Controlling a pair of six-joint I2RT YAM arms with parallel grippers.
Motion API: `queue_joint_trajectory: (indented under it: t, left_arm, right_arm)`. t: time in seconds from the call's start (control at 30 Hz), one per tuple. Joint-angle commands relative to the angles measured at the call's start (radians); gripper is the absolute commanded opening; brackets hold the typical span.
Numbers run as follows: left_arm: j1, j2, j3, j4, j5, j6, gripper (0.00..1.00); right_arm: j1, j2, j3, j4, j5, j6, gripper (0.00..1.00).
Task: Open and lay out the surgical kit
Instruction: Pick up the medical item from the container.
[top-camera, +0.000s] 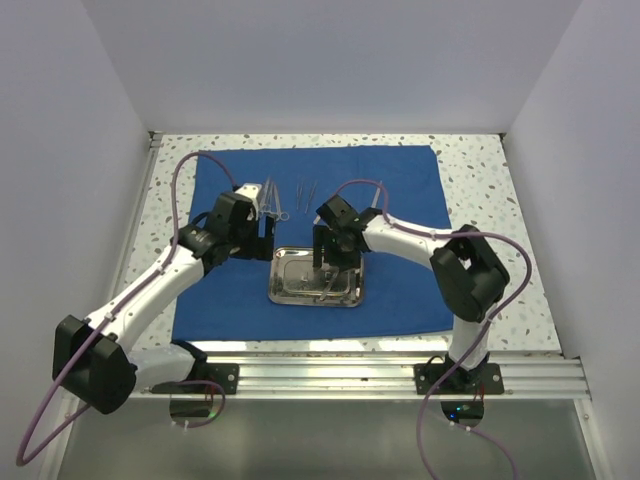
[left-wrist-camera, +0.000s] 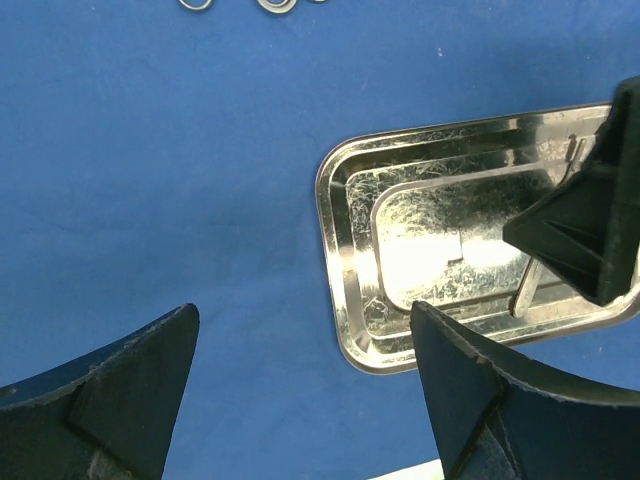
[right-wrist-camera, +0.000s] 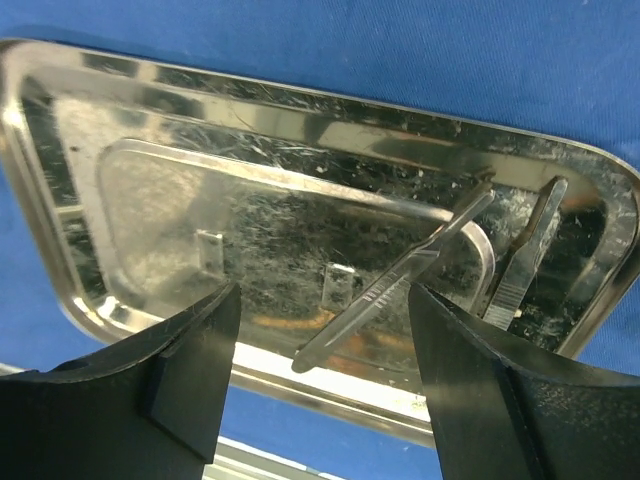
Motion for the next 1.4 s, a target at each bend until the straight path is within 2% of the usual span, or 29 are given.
queue_joint_trajectory:
  t: [0.0, 0.4, 0.63, 0.73, 0.93, 1.2, 1.23, 1.27, 1.33, 1.37]
  left_arm:
    - [0.007, -0.057, -0.01, -0.012, -0.017, -0.006, 0.9]
    - [0.007, -0.112, -0.037, -0.048, -0.01, 0.039, 0.91]
    - [0.007, -0.104, -0.001, -0.078, -0.014, 0.083, 0.91]
    - [0.007, -0.103, 0.006, -0.086, -0.014, 0.096, 0.91]
    - [0.007, -0.097, 0.005, -0.086, 0.009, 0.099, 0.91]
    - [0.007, -0.084, 0.005, -0.083, 0.02, 0.102, 0.91]
    - [0.007, -0.086, 0.003, -0.083, 0.02, 0.102, 0.91]
    - [0.007, -0.086, 0.003, -0.083, 0.02, 0.102, 0.91]
    - [0.007, -0.086, 0.002, -0.083, 0.018, 0.102, 0.91]
    - [0.007, -0.086, 0.002, -0.083, 0.018, 0.102, 0.91]
  right_arm:
    - [0.023, 0.023, 0.045, -0.063, 0.093, 0.036, 0.71]
    - [0.037, 0.151, 0.152, -0.177, 0.32, 0.073, 0.71]
    - [0.035, 0.233, 0.221, -0.189, 0.346, 0.102, 0.68]
    - [0.037, 0.253, 0.22, -0.177, 0.334, 0.122, 0.62]
    - [0.035, 0.268, 0.195, -0.152, 0.322, 0.142, 0.42]
    - [0.038, 0.297, 0.169, -0.126, 0.311, 0.139, 0.23]
    - [0.038, 0.302, 0.16, -0.119, 0.311, 0.138, 0.13]
    - [0.04, 0.305, 0.155, -0.108, 0.311, 0.136, 0.07]
    - [0.038, 0.313, 0.148, -0.097, 0.313, 0.133, 0.0]
    - [0.04, 0.316, 0.146, -0.094, 0.313, 0.128, 0.0]
